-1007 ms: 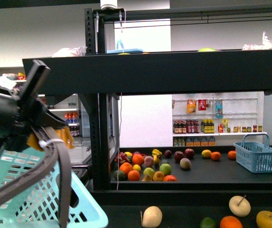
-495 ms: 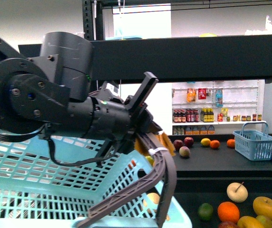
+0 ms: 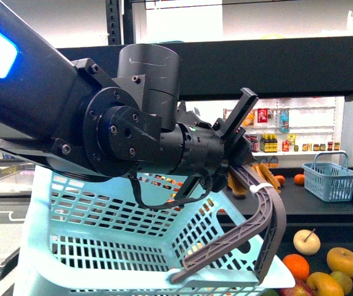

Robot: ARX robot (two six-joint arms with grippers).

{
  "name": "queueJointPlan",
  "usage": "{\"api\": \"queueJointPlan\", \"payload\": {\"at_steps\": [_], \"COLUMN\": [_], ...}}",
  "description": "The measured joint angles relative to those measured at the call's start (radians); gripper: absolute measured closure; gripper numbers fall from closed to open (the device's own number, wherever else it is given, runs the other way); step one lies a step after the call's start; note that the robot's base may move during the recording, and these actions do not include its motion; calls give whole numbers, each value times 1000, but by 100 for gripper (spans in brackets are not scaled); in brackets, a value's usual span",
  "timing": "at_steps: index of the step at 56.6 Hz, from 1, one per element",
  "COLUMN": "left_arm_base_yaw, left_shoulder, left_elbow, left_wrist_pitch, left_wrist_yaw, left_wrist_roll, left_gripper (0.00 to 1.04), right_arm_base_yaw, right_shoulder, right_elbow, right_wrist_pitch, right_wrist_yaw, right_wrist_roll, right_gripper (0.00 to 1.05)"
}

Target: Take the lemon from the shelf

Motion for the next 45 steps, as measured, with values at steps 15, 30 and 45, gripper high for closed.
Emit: {"api": "queueJointPlan", "payload": {"at_steps": [15,30,45], "left_arm_base_yaw": [-19,-17,-19], "left_shoulder": [17,18,19], "left_elbow": [5,5,5], "left_wrist_pitch": [6,6,6], "left_wrist_yaw": [-8,-15,-13], "left_wrist_roll": [-11,-11,-14], "left_gripper": [98,98,98], "right_arm_base_yaw": [-16,-260,-233], "right_shoulder": [401,1072,1716], "right_elbow": [161,280,494], "right_wrist_pitch": [-311,85,288], "right_wrist_yaw": [210,-108,-132], "right_wrist_roll": [286,286,264], "right_gripper": [8,8,8]}}
